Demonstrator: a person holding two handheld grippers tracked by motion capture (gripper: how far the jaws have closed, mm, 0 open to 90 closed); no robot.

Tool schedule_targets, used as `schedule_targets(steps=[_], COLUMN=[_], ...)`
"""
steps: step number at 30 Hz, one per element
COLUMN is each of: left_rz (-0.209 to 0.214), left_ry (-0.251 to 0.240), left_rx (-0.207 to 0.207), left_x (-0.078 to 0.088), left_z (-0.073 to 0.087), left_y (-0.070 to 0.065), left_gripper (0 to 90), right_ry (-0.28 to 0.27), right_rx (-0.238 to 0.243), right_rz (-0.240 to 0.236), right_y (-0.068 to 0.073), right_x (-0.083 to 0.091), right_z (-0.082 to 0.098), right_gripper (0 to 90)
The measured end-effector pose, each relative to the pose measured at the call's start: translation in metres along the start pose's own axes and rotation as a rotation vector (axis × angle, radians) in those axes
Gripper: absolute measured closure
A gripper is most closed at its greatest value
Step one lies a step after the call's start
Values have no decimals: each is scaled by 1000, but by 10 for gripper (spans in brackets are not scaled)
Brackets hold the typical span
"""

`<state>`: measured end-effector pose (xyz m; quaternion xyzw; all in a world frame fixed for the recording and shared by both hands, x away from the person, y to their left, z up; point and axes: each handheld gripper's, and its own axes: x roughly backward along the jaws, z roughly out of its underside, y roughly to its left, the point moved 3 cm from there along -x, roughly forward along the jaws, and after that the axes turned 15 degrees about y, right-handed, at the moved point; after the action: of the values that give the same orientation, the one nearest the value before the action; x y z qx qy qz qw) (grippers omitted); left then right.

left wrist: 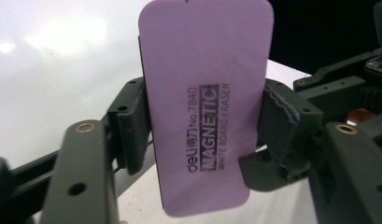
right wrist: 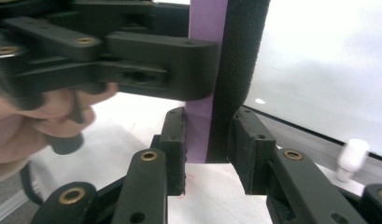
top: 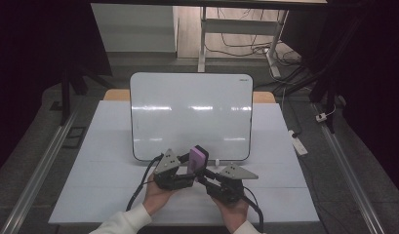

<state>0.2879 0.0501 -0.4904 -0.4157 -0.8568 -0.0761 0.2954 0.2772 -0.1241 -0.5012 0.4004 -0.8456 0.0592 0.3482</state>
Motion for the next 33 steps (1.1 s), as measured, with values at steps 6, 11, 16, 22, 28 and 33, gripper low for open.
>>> schedule_targets(steps=[6, 11, 16, 22, 28, 33], left_rz=[-44, -107, -175, -193, -222, -233], left_ry=[-3, 39, 83, 161, 202, 224], left_rx=[-18, 1, 33, 123, 175, 212], left_x=[22, 47, 74, 100, 118, 120], left_z=[5, 21, 44, 69, 92, 104], left_y=[7, 24, 44, 61, 75, 86], left_gripper=[294, 296, 298, 302, 302, 302], right_ry=[-6, -28, -40, -36, -20, -3], right_rx=[-35, -70, -88, -105, -133, -135], right_rz=[83, 169, 230, 280, 329, 382], right_y=[-19, -40, -55, -68, -82, -92], right_x=[13, 30, 44, 54, 63, 65], right_z=[-2, -6, -9, -15, -30, -49], right_gripper=[674, 673, 673, 674, 673, 673])
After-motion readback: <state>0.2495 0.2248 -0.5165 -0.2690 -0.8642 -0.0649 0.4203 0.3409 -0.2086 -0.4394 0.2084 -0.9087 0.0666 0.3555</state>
